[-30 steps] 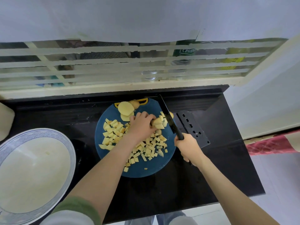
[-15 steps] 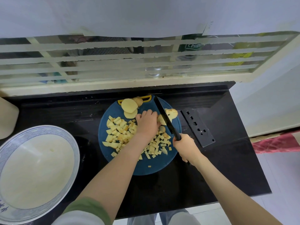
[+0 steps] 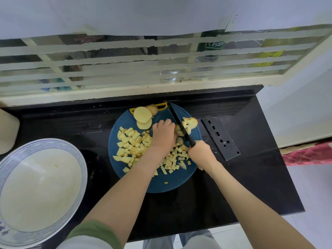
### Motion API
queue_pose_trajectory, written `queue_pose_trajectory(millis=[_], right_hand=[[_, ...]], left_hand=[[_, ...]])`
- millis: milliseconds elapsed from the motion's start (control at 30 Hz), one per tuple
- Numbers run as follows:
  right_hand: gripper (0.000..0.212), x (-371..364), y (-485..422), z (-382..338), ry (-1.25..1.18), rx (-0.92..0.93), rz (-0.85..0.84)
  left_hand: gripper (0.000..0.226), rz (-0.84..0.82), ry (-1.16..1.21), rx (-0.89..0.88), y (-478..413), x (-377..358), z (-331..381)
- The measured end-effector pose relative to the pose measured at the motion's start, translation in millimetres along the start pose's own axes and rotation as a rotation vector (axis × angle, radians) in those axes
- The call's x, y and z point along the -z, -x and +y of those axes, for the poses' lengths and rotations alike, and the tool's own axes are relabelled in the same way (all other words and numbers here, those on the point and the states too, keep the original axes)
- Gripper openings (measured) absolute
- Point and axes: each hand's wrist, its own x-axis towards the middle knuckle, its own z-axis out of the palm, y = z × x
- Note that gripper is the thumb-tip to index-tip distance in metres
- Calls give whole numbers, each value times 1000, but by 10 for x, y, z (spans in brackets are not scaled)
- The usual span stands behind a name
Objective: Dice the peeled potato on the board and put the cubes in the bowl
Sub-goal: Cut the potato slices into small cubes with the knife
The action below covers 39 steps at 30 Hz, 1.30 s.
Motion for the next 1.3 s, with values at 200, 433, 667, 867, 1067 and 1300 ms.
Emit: queue_pose_trajectory(millis=[200,433,667,867,1067,1300], right_hand=[[21,13,67,-8,-121,56,27],[23,102,176,98,-141,81,20],[18,87,186,96,-75,90,-15],[21,57,108,102,-14,60,-13],[22,29,43,128,81,31,-8],[22,31,-61,-51,42,-9,-15]], left_hand=[[29,-48,86,79,-24,50,-15],[25,-8,251,243,-28,57,-44],[28,-1,150,186,-1,28,-14],[28,-12,118,166,-19,14,13],[27,-29,117,152,-43,-21,-3],[24,-77,146,79,-63,8,-42]])
